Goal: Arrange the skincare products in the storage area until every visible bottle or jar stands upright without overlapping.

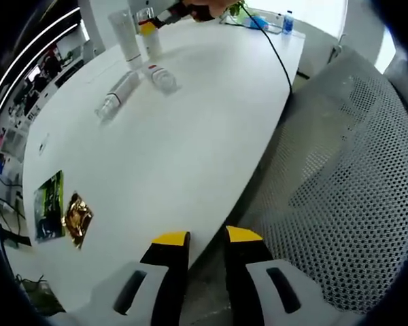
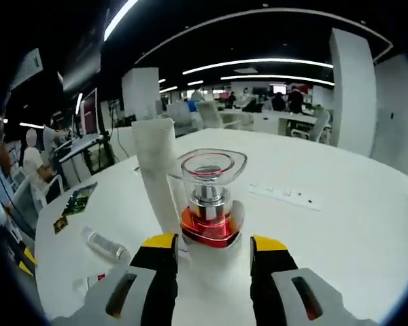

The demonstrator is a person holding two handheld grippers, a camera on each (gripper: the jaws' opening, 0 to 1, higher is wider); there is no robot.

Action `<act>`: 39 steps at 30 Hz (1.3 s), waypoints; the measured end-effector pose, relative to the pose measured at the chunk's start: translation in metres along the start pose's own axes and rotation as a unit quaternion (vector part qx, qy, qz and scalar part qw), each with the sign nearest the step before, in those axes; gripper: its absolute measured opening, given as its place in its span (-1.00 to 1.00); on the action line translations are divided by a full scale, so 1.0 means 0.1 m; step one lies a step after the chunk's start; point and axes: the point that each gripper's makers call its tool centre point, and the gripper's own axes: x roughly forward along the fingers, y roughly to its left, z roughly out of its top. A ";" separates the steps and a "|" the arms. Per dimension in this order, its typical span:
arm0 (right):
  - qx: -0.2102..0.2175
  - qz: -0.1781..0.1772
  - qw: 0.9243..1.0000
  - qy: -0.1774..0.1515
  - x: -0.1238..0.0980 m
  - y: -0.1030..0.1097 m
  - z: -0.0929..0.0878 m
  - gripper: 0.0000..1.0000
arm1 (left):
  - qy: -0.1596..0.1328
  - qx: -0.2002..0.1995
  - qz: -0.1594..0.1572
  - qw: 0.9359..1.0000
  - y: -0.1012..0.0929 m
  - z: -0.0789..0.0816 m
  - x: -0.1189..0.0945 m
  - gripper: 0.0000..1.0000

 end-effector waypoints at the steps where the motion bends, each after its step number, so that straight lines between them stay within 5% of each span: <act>1: -0.001 0.006 1.000 0.005 -0.01 0.02 -0.03 -0.40 | 0.000 0.000 0.000 1.000 0.00 0.00 0.00 -0.68; 9: -0.011 -0.006 1.000 0.025 -0.03 -0.02 -0.07 -0.58 | 0.002 0.002 -0.002 1.000 -0.01 -0.02 -0.01 -0.73; 39: 0.040 -0.034 0.998 0.045 0.02 0.11 -0.08 -0.50 | 0.006 0.004 0.007 1.000 0.03 -0.03 -0.02 -0.75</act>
